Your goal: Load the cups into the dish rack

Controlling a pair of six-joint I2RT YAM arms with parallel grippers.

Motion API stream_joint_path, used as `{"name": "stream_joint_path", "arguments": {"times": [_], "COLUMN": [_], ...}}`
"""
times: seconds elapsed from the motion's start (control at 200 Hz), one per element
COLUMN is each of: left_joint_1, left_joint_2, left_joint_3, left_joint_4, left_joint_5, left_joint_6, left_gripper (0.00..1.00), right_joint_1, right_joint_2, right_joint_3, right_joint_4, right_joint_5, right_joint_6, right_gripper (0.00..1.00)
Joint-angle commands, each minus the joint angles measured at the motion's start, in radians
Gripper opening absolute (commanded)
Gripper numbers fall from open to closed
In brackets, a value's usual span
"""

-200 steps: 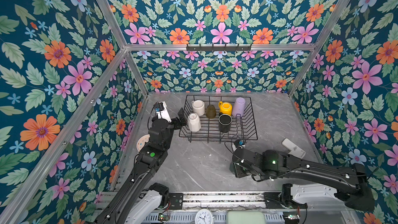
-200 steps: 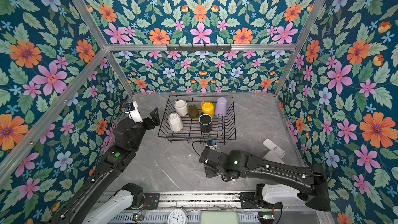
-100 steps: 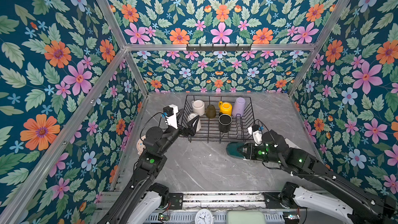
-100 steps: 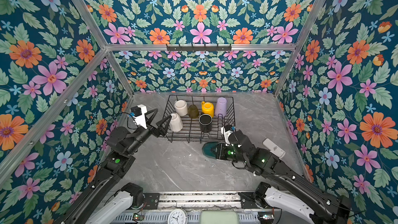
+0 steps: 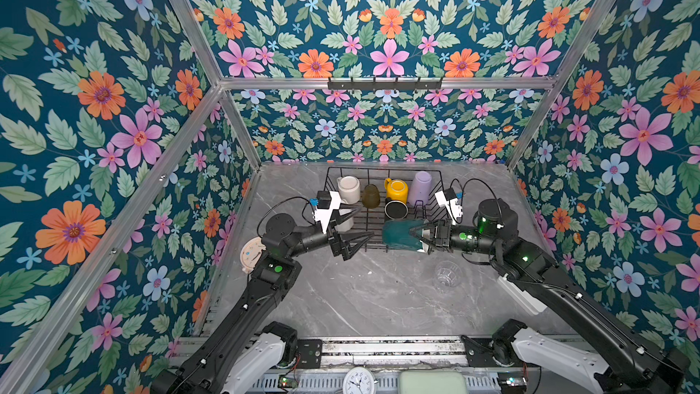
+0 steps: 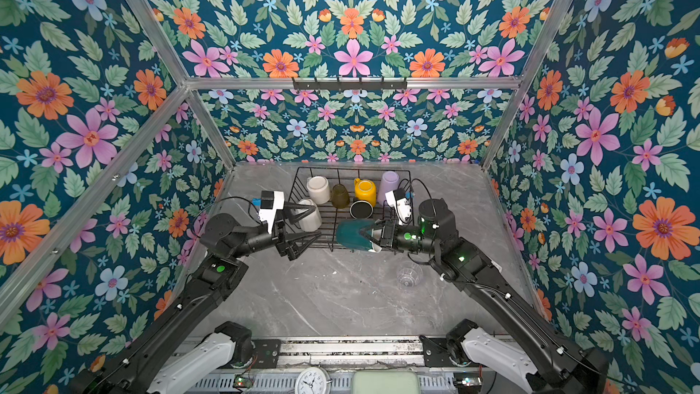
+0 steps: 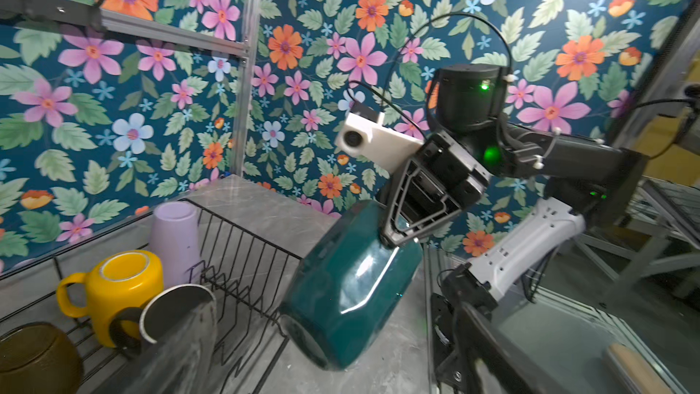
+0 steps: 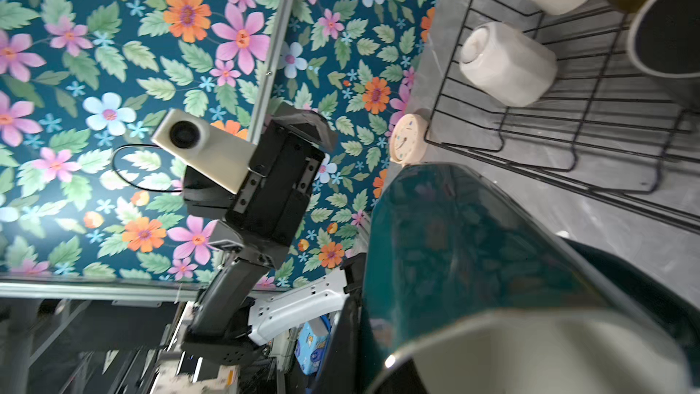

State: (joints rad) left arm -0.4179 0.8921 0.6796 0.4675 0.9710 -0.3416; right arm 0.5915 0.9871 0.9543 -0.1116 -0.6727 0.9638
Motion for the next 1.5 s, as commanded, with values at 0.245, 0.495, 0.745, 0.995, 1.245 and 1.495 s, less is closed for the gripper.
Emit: {"name": "stream_joint_path", "arguments": {"times": [0.245,0.495,0.745,0.995,1.245,1.495], "left_joint_1": [0.002,0.001,0.002,0.001,0.001,0.001], "left_joint_2": [0.004,-0.007,0.004,0.008,0.003,0.002], "left_joint_3": [0.011,0.011,0.009,0.009,0.012,0.017], "left_joint_4": [0.020,0.011,0.008,0.005,-0.011,0.015], "left_joint_5": [0.131,0.140,0.162,0.158,0.137,0.173], "left_joint_6": [0.012,0.019,0.017,0.023,0.039,0.016], "left_gripper": [0.99,0.99,0.99,1.00,1.00,1.00], "right_joint_1": [0.000,0.001,0.004,0.031,0.049,0.080], "right_joint_2": [0.088,0.126,0.145,0.166,0.166,0.212], "right_joint_3": [0.031,0.033,0.029,0.041,0.053,0.064], "right_joint_4": [0.346,0.462,0.572,0.627,0.613,0.665], "right_joint_5": [-0.194,-0.249,-0.283,-0.303,-0.307,-0.323], "right_joint_6": [0.119,0.195,0.262,0.286,0.274,0.290], "right_gripper": [0.00,0.00,0.00,0.00,0.00,0.00]}}
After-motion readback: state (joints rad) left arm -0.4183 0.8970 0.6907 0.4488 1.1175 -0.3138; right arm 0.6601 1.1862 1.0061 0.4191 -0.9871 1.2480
